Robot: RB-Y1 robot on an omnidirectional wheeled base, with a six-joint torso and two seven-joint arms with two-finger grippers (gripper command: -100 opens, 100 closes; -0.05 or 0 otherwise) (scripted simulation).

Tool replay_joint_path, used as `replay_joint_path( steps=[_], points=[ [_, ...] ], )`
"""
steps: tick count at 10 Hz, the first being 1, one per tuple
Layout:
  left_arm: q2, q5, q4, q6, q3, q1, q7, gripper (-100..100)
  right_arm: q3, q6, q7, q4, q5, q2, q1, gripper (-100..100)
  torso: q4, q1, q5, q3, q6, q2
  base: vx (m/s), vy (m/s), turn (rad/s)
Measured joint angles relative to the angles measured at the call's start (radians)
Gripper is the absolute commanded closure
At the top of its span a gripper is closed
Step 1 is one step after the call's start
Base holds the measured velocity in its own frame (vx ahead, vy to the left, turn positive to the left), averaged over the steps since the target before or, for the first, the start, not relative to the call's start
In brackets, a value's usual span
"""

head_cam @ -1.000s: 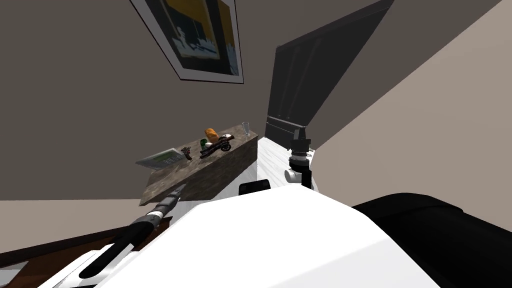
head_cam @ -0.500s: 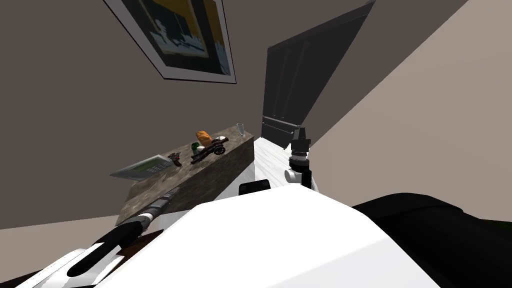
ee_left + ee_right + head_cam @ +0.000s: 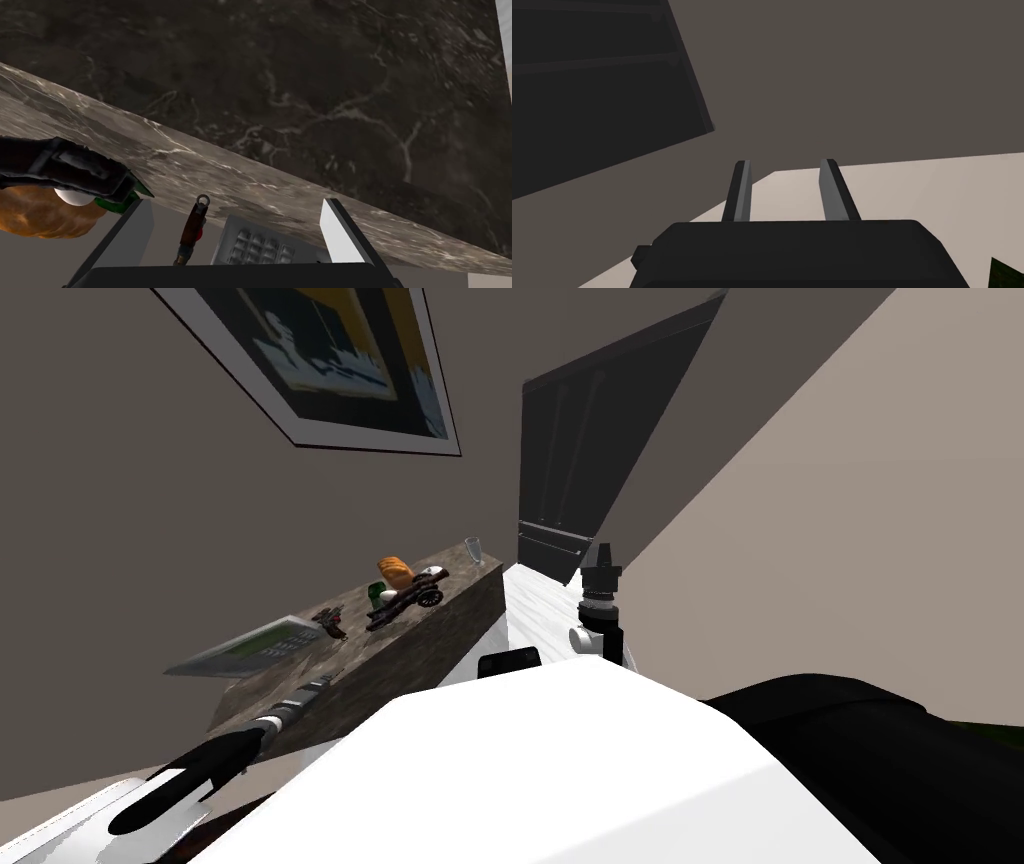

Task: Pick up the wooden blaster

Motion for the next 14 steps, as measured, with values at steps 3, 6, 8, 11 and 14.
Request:
replay_joint_path(
  steps=[3,6,8,11,14],
  points=[
    [0.070,-0.001,0.031,0.038,-0.016,-0.006,-0.002,-100,0.000,0.000,0.000,0.000,0.000,0.000,0.000,0,0.000,0.000,0.000,-0.001,0.000,-0.001,0.102,0.043,-0.093],
    [0.149,-0.003,0.066,0.083,-0.037,-0.016,-0.006,-100,0.000,0.000,0.000,0.000,0.000,0.000,0.000,0,-0.001,0.006,0.001,-0.003,0.000,-0.004,0.141,0.110,-0.112],
    [0.201,-0.002,0.071,0.108,-0.032,-0.002,-0.005,-100,0.000,0.000,0.000,0.000,0.000,0.000,0.000,0,-0.001,0.005,0.001,-0.002,-0.001,-0.004,0.115,0.111,-0.070],
    [0.245,-0.001,0.087,0.131,-0.049,-0.015,-0.007,0,0.000,0.000,0.000,0.000,0.000,0.000,0.000,0,0.000,0.002,0.001,0.001,-0.001,0.002,0.048,0.069,-0.035],
    [0.229,0.059,0.146,0.157,-0.064,-0.073,-0.058,-100,0.000,0.000,0.000,0.000,0.000,0.000,-0.001,0,0.004,0.001,0.001,0.010,-0.001,0.017,-0.157,0.052,-0.263]
  ],
)
